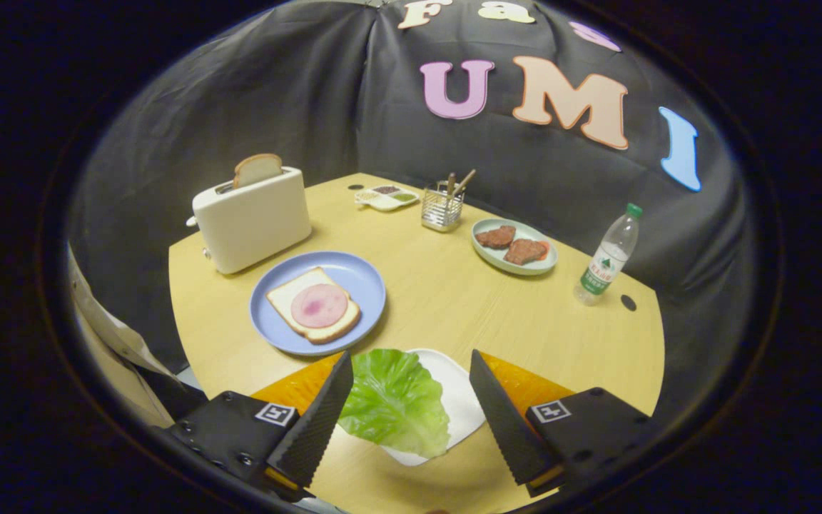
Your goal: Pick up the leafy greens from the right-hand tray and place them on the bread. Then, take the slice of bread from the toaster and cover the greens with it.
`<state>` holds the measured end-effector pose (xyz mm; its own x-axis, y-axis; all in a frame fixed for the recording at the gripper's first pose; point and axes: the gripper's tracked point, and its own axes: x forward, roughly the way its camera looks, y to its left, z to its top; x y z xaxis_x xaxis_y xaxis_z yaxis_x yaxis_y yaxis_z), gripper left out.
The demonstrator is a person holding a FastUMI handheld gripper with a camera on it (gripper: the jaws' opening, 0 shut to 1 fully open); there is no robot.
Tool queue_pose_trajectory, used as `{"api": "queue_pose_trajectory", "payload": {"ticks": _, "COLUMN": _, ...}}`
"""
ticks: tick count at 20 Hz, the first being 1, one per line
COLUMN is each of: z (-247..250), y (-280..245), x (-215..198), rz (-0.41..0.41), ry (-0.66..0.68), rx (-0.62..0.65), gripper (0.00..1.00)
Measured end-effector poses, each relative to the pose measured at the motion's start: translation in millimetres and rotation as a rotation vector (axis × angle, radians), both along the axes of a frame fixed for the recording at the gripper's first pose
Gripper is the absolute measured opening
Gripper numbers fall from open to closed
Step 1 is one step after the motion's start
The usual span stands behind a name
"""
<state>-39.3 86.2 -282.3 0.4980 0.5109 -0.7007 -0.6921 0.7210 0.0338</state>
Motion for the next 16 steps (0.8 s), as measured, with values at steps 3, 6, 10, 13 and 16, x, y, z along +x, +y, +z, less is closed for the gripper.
{"api": "queue_pose_trajectory", "payload": {"ticks": 3, "z": -22.4, "y": -2.4, "x": -6.1, "rz": 0.032, "ry": 0.05, "rx": -0.042, "gripper": 1.0}}
{"api": "queue_pose_trajectory", "payload": {"ticks": 6, "z": -43.5, "y": -3.7, "x": -10.1, "rz": 0.049, "ry": 0.101, "rx": -0.073, "gripper": 1.0}}
{"api": "queue_pose_trajectory", "payload": {"ticks": 10, "z": -71.8, "y": -11.1, "x": -19.2, "rz": 0.06, "ry": 0.172, "rx": -0.132, "gripper": 1.0}}
{"api": "queue_pose_trajectory", "payload": {"ticks": 13, "z": -90.9, "y": -14.7, "x": -22.3, "rz": 0.05, "ry": 0.221, "rx": -0.16, "gripper": 1.0}}
{"api": "queue_pose_trajectory", "payload": {"ticks": 16, "z": -96.3, "y": -11.1, "x": -21.2, "rz": 0.042, "ry": 0.239, "rx": -0.156, "gripper": 1.0}}
